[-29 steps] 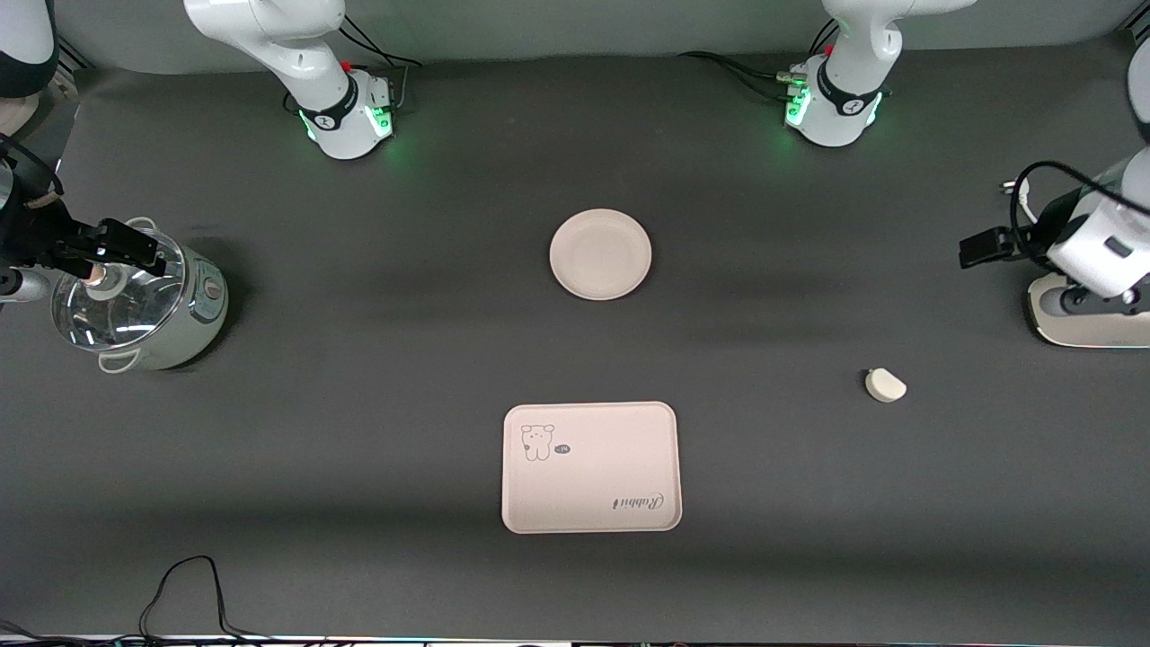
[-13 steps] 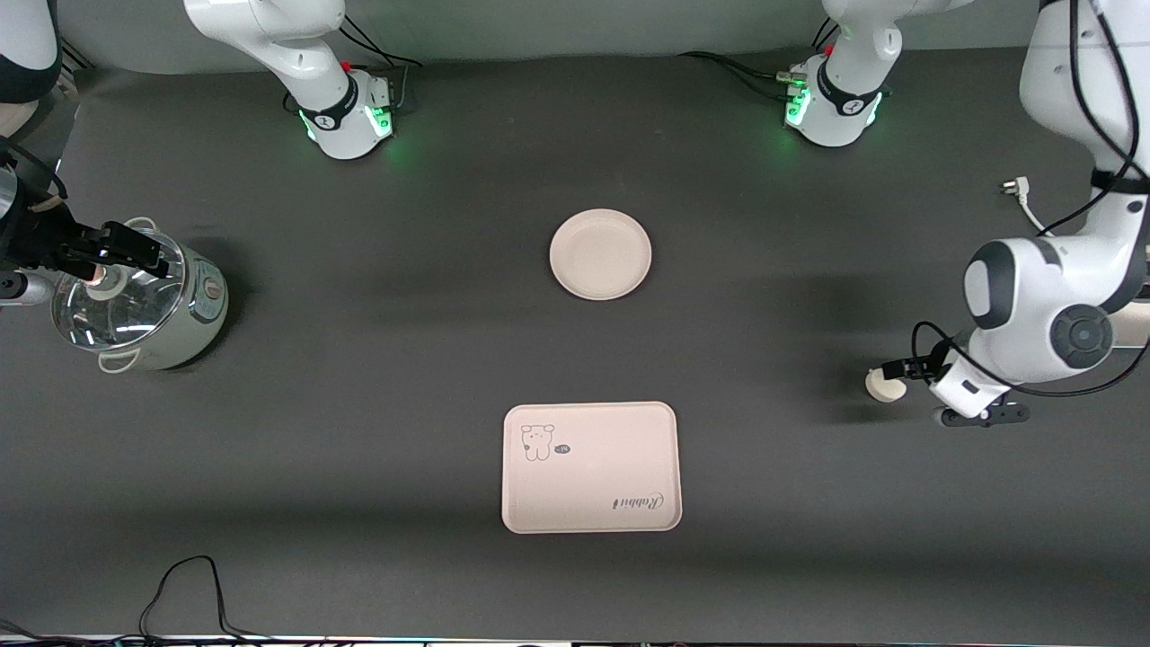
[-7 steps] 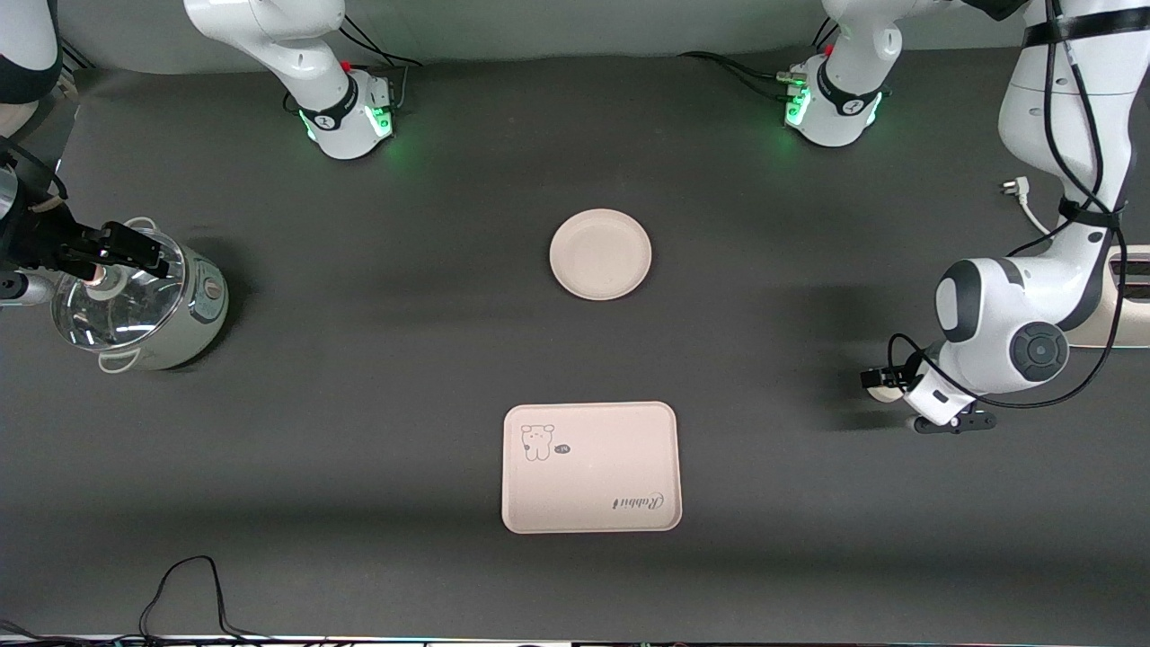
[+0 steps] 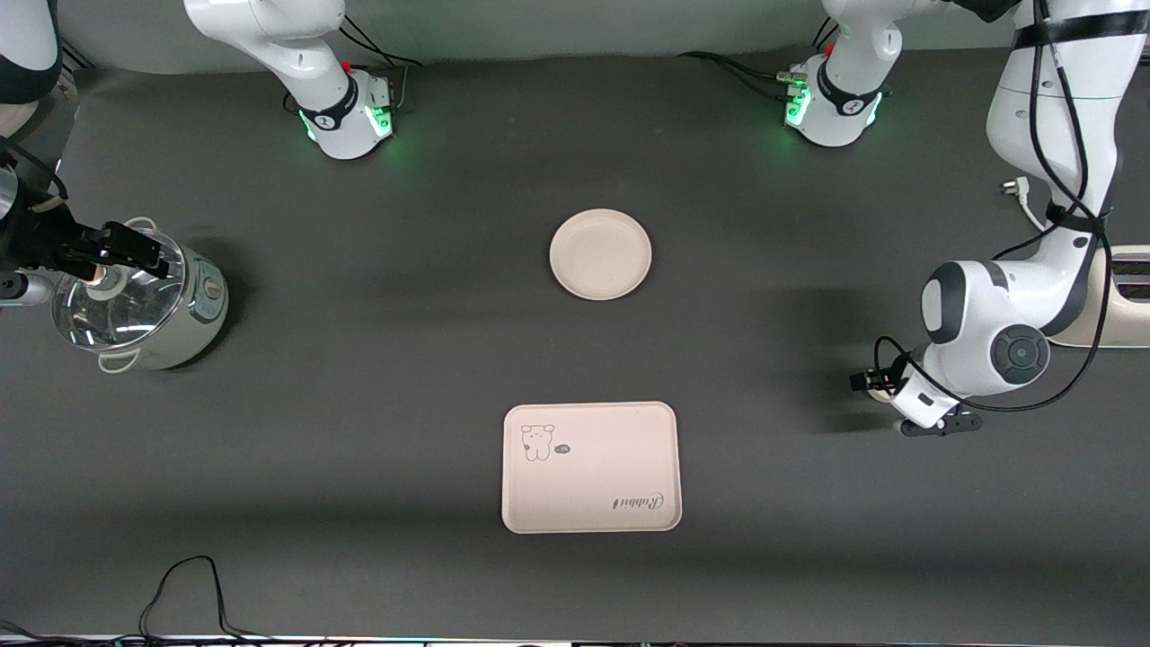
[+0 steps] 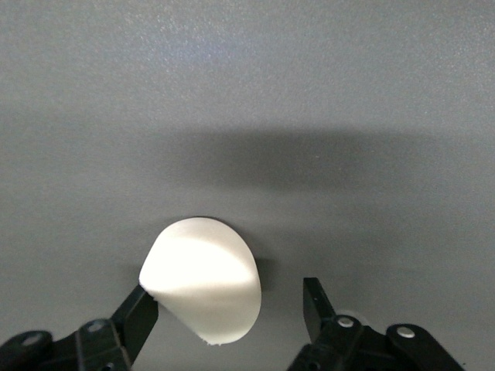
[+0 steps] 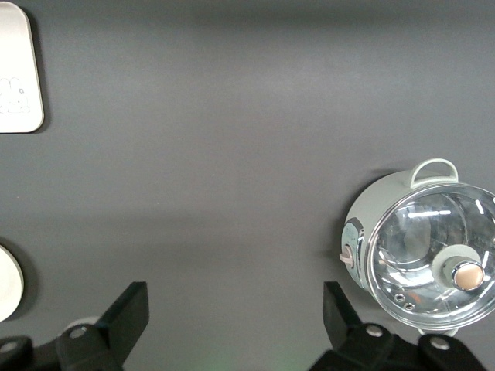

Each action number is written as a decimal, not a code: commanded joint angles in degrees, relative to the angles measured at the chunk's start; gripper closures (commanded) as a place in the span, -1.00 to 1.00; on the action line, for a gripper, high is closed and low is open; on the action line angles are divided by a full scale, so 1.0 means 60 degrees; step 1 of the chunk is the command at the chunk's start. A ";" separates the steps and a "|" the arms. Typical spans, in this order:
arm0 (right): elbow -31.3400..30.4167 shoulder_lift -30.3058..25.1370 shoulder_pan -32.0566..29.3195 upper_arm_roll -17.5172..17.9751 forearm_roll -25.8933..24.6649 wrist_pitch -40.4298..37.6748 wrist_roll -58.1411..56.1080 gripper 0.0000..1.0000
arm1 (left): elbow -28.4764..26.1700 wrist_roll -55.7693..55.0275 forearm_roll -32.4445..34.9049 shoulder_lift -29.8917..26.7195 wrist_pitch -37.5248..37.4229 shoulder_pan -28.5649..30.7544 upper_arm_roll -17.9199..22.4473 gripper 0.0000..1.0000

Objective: Place bun in plate and plate on tray
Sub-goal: 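Lower the left gripper onto the white bun and close it, then carry the bun with the left gripper over the white plate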

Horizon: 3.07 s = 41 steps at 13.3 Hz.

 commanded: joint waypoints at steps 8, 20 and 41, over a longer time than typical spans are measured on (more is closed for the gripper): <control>-0.0010 0.0001 -0.0113 0.0112 -0.0173 0.0003 -0.0168 -1.00 | 0.0743 -0.0107 0.0138 -0.0696 -0.1729 0.0020 0.0124 0.37; -0.0010 -0.0028 -0.0113 0.0112 -0.0173 -0.0026 -0.0168 -1.00 | 0.1184 -0.1288 -0.0006 -0.5724 -0.7435 -0.0273 -0.0999 0.35; 0.0049 0.0060 -0.0143 0.0097 -0.0041 0.0222 -0.0182 -1.00 | -0.0779 -1.0768 0.0165 -0.0938 0.0281 -0.3406 -0.5135 0.30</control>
